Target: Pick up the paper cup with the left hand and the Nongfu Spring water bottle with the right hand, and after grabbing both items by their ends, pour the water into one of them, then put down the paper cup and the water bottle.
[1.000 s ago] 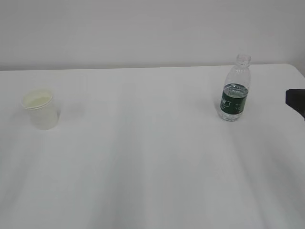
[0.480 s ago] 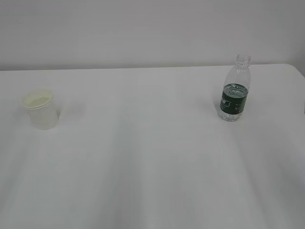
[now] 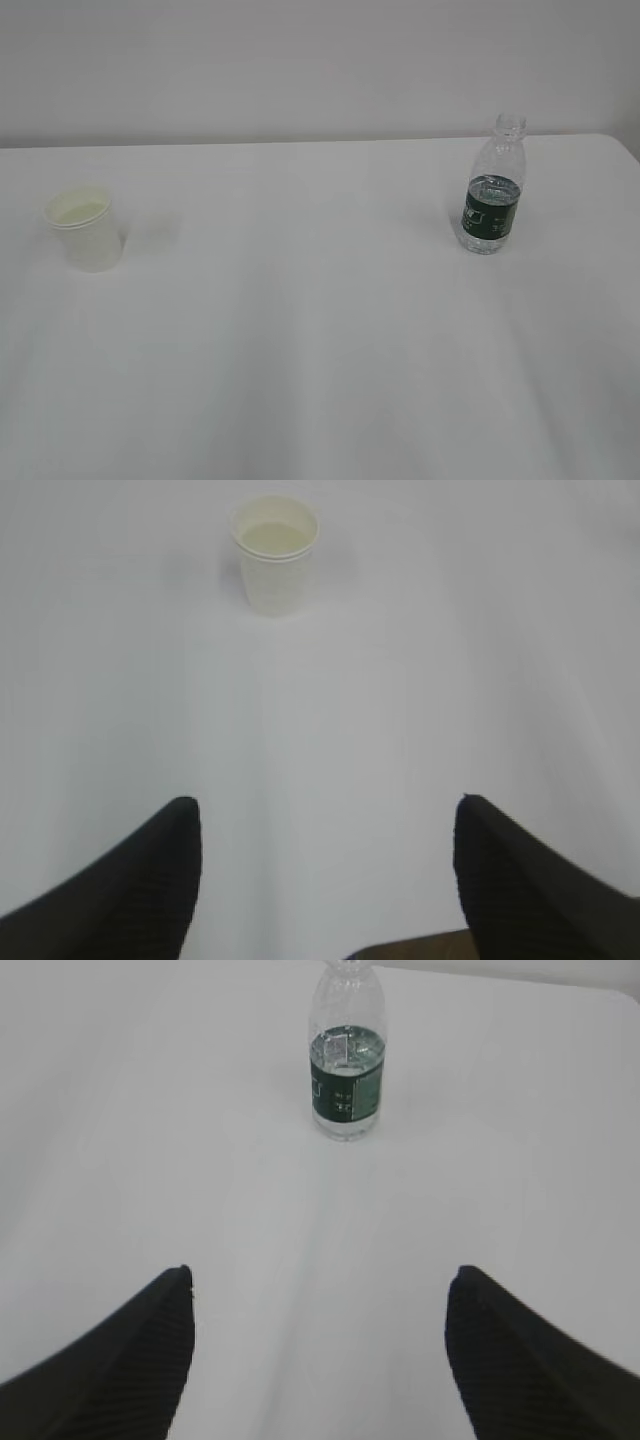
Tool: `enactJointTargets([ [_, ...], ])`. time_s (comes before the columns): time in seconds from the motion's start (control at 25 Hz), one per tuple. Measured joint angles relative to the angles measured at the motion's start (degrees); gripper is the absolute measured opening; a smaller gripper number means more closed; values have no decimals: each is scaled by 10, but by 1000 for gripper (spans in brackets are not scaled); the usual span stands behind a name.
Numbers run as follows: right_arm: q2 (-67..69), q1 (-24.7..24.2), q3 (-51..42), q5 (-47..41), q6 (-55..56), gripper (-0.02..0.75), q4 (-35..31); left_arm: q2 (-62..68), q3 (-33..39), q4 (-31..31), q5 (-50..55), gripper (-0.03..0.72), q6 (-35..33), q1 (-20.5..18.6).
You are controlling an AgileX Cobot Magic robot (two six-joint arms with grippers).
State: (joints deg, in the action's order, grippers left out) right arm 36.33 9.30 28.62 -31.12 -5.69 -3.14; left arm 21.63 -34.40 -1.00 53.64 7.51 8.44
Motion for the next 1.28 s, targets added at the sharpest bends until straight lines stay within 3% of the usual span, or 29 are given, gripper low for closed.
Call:
enactJointTargets([
  [0.96, -143, 0, 0, -213, 0, 593, -2, -113, 0, 2, 140, 568, 6, 0],
  [1.28, -202, 0, 0, -239, 3, 593, -3, -116, 1, 10, 156, 568, 6, 0],
])
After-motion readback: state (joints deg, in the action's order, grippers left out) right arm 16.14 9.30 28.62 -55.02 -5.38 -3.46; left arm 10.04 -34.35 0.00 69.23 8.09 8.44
